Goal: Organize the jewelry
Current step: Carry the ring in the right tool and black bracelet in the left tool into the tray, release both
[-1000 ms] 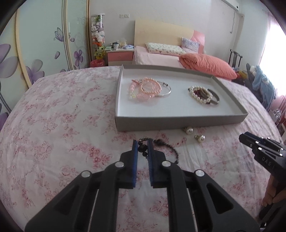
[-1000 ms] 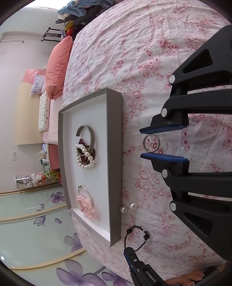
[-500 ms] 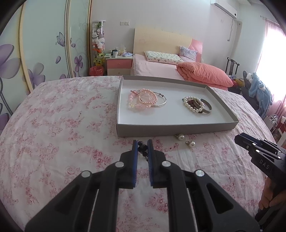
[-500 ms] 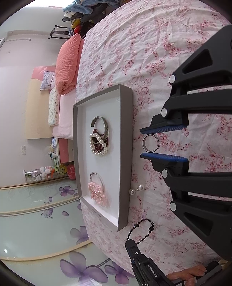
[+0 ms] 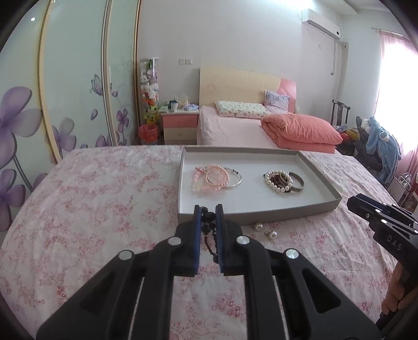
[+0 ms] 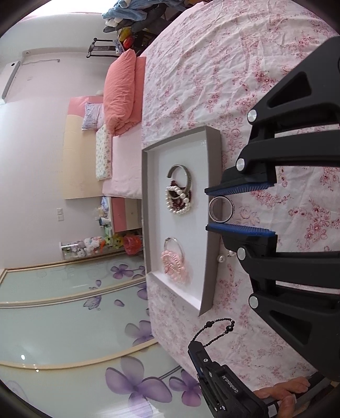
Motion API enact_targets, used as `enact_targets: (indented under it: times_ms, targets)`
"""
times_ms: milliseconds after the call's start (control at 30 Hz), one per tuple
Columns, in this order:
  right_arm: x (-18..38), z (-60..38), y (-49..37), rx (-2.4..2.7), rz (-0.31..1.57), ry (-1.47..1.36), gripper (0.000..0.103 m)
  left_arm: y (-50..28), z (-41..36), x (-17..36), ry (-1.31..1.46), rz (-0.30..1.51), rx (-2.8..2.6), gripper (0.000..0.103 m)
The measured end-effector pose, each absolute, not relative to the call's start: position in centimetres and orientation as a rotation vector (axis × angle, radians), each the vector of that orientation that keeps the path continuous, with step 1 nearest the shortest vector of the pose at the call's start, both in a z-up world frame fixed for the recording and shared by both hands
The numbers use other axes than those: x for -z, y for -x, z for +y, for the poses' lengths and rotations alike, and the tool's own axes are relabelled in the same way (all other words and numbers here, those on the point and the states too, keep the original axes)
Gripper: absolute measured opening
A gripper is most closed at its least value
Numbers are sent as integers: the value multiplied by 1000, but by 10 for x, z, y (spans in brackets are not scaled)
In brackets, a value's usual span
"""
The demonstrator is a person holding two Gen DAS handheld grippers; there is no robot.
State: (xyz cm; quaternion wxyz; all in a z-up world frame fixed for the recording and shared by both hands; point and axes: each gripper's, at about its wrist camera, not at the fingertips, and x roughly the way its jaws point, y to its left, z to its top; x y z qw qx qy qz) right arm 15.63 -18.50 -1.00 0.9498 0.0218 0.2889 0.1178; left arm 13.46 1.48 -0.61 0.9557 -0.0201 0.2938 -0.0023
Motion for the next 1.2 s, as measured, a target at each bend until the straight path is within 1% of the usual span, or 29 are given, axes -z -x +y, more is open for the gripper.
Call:
enact_targets:
  times_ms: [333,667,1033,1200]
  targets:
    - [-17,-185,-135,-236,435,-37,23,-115,-1,-22,-6,478,9,11]
    - [-38,-181,-118,-226,296,-24,23,-103,-14,-39,-19,400,19,11]
    - [-39,-184,-121,-219,282,-34,23,-101,-23,-43,-34,379,27,11]
    - [-41,-179,-128,-220,275,-31,23,-116,-23,-42,-22,388,33,11]
